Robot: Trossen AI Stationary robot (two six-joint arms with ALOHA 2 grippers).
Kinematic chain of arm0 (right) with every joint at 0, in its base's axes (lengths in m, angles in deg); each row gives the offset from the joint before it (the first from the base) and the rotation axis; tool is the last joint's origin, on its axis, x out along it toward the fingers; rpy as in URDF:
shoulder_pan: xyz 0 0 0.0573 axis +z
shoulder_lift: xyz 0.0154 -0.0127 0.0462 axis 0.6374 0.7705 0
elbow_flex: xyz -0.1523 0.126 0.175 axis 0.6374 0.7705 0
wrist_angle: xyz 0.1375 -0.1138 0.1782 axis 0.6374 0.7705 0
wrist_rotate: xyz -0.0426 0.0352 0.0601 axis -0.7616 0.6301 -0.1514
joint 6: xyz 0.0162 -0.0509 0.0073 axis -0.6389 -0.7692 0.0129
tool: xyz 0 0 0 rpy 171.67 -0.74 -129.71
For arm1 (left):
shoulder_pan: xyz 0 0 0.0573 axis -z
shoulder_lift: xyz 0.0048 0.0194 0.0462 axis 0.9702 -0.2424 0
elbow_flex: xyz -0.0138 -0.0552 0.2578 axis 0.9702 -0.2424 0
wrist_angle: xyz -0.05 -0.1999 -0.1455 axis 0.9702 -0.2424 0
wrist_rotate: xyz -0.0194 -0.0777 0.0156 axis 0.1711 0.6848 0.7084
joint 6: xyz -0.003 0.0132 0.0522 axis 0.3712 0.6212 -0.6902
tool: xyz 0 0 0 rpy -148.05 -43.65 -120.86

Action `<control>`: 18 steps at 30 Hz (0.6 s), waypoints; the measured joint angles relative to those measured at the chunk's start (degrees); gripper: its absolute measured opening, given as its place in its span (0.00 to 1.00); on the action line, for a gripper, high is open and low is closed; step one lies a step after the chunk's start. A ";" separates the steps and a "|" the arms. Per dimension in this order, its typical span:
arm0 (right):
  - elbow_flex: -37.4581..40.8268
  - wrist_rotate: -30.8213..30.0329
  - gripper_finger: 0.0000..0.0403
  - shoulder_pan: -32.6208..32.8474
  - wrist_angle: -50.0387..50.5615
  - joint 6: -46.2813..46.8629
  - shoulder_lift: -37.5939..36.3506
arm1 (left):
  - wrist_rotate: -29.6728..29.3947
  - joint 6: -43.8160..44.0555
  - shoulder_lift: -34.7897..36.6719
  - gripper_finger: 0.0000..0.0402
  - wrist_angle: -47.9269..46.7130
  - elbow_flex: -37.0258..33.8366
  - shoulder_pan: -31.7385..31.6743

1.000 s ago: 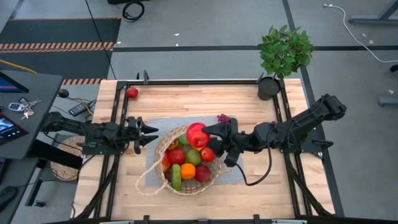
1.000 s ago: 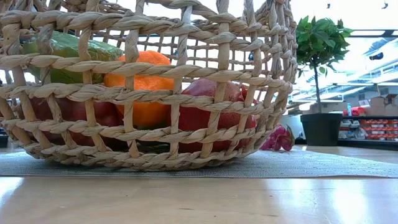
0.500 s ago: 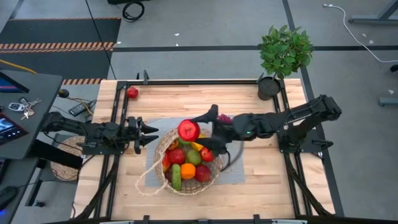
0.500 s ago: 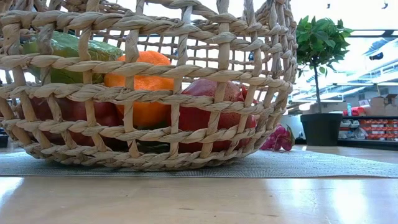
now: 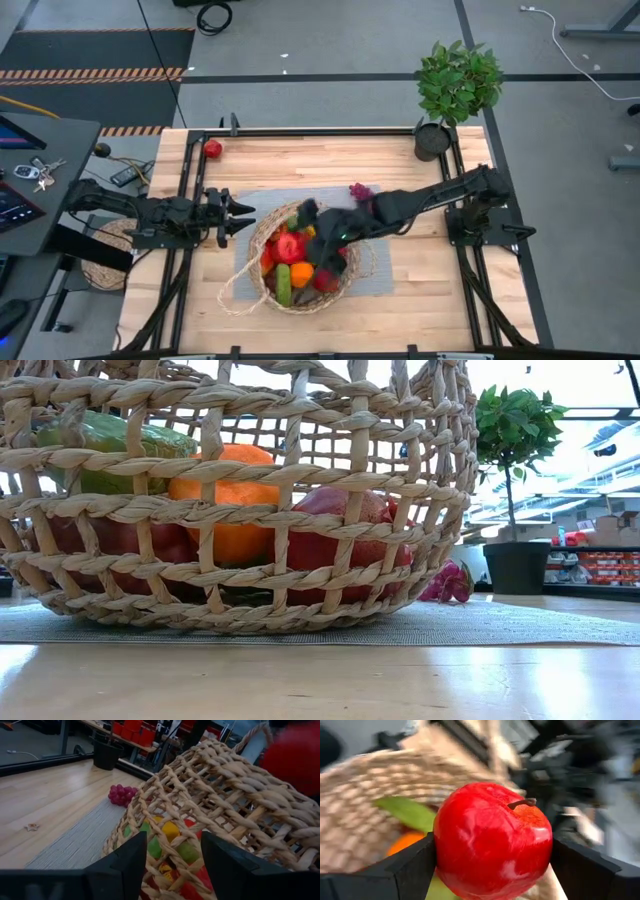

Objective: Build produce basket
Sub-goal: Put the right red apple into the brown basket

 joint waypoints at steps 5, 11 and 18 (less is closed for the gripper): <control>-2.30 6.11 0.89 0.51 2.23 2.21 5.08 | 0.01 -0.02 -0.04 0.49 -0.02 0.00 0.00; -2.46 5.27 0.90 0.33 3.67 3.66 8.25 | -0.01 0.00 -0.04 0.48 -0.02 0.00 0.00; -2.49 6.25 0.98 -0.65 5.62 8.12 8.01 | 0.01 -0.01 -0.04 0.49 0.00 0.00 0.00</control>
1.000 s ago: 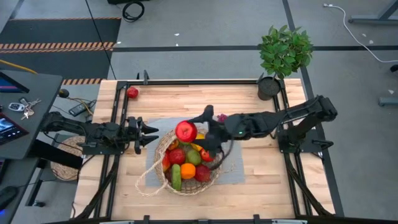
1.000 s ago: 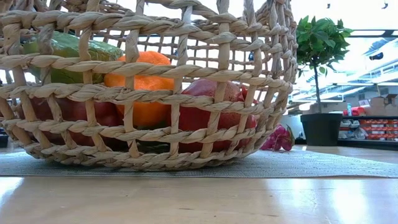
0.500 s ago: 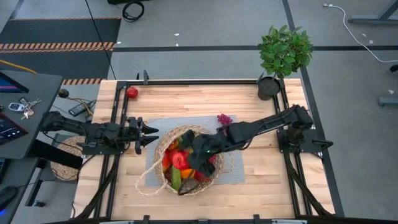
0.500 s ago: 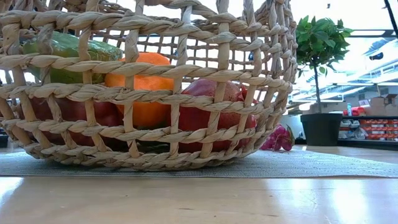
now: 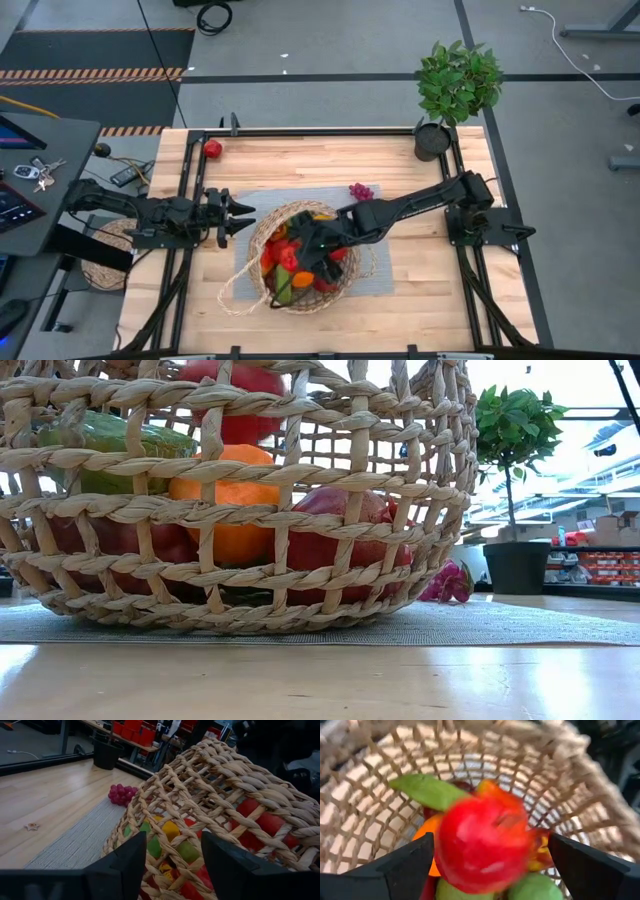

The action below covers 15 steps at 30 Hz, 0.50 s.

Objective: Build produce basket
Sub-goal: Put the right red apple into the brown basket, then put the red apple into the brown basket

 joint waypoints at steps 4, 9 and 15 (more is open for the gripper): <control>-0.01 -0.60 0.98 -0.15 -0.36 0.39 -2.27 | 0.00 -0.01 0.00 0.49 0.00 0.00 0.00; 0.00 -4.28 0.98 -0.13 1.02 0.64 -5.47 | 0.00 0.01 0.00 0.48 0.02 0.00 0.00; 0.27 -4.63 0.98 -2.59 1.38 0.15 -14.56 | 0.00 0.01 0.00 0.49 0.02 0.00 0.00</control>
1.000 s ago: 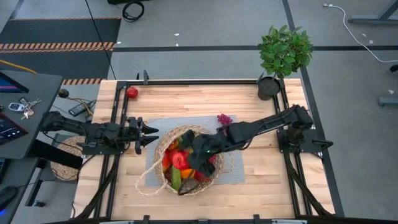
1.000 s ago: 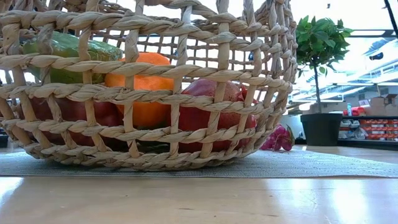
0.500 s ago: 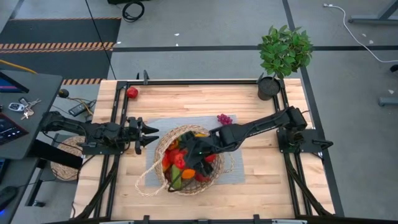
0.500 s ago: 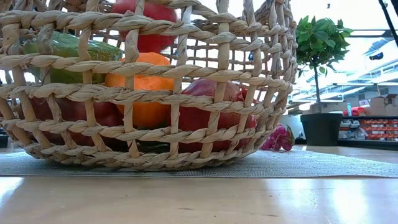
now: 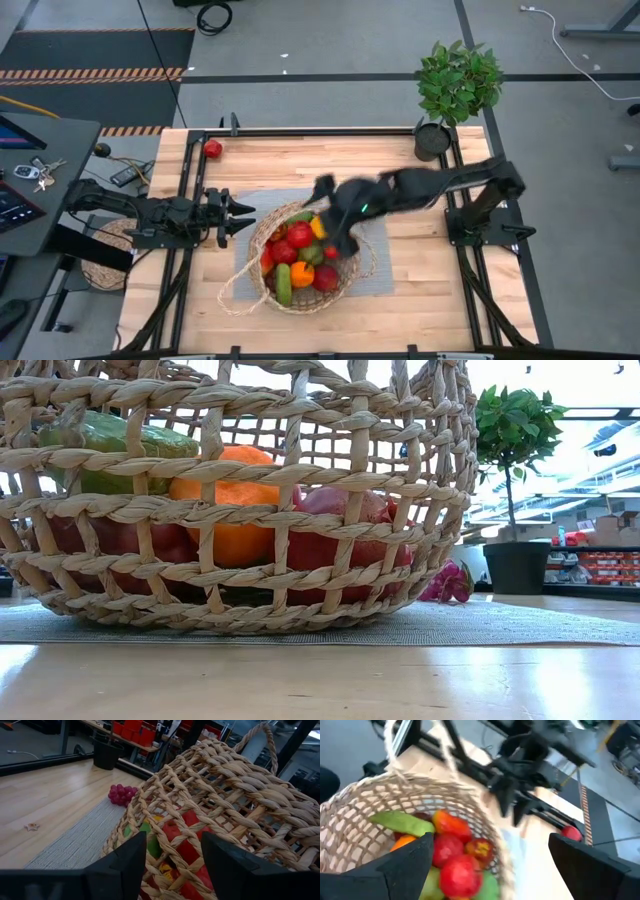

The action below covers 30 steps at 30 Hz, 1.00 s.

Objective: Build produce basket
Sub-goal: Put the red apple into the brown basket

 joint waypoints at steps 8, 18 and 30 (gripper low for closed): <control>13.03 8.71 0.96 -13.61 -1.85 3.65 -15.37 | 0.00 0.00 0.00 0.48 0.02 0.00 0.00; 45.23 9.41 0.95 -26.74 -23.31 12.97 -36.12 | 0.00 0.00 0.00 0.48 0.00 0.02 -0.01; 73.27 7.67 0.95 -28.69 -48.48 18.09 -43.85 | 0.00 -0.02 0.00 0.49 0.00 0.02 0.00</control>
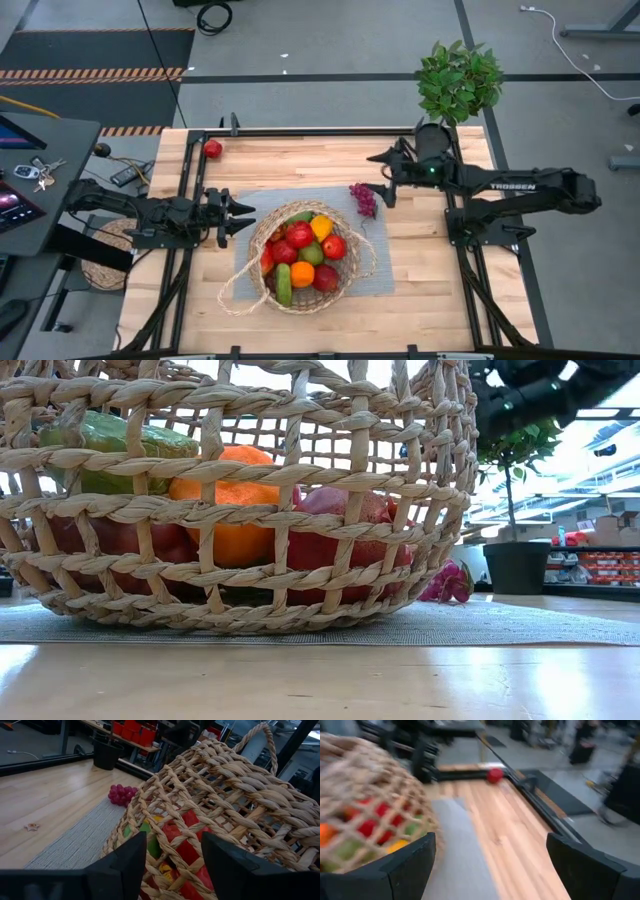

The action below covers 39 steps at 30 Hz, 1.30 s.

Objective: Build produce basket
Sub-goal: Put the red apple into the brown basket

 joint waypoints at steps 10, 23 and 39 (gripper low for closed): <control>10.70 15.51 0.90 -4.53 -9.18 4.94 -7.72 | 0.00 0.01 0.00 0.49 0.00 0.00 0.00; 15.03 17.54 0.86 0.50 -9.28 13.58 -18.87 | 0.00 0.01 0.00 0.49 0.00 0.02 0.00; 23.61 14.57 0.86 0.76 -1.92 15.49 -36.38 | 0.00 0.02 0.09 0.49 6.52 0.10 -0.02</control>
